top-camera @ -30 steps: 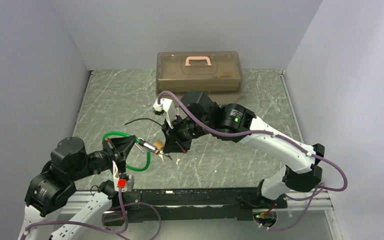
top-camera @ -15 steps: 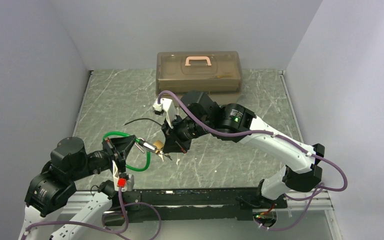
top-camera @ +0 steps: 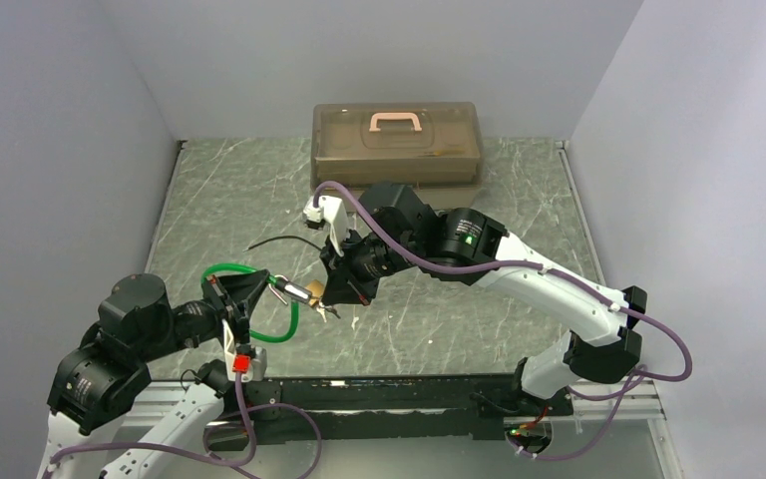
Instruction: Unlock with the key
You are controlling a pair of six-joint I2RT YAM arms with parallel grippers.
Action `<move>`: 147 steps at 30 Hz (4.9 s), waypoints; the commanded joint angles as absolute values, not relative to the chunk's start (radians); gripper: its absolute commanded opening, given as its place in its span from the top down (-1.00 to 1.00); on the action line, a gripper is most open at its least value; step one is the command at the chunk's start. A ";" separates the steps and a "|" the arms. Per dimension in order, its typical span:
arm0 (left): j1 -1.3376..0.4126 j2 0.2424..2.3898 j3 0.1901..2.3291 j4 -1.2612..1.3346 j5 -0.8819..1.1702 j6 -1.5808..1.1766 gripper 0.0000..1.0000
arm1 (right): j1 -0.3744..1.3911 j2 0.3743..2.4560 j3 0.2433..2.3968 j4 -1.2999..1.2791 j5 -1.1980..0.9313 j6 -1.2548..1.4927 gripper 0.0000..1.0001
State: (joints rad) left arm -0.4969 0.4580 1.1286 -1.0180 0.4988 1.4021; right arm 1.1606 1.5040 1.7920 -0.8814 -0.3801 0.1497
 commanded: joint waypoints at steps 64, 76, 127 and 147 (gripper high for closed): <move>-0.492 0.507 1.154 -0.964 0.548 1.425 1.00 | 1.093 1.660 1.941 -0.750 -0.534 0.121 -0.33; -0.491 0.539 1.185 -0.936 0.527 1.367 1.00 | 1.104 1.668 1.916 -0.744 -0.504 0.102 0.42; -0.490 0.727 1.250 -0.993 0.837 0.616 -0.58 | 1.212 1.574 1.937 -0.892 -0.378 -0.206 1.00; -0.490 0.791 1.338 -1.177 0.815 0.745 -0.36 | 1.224 1.532 1.884 -0.876 -0.335 -0.195 1.00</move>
State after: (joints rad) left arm -0.4908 0.8131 1.3296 -1.1526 0.8070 0.7219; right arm 1.2194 1.5936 1.8774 -0.9424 -0.3557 -0.1879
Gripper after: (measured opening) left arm 0.692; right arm 0.226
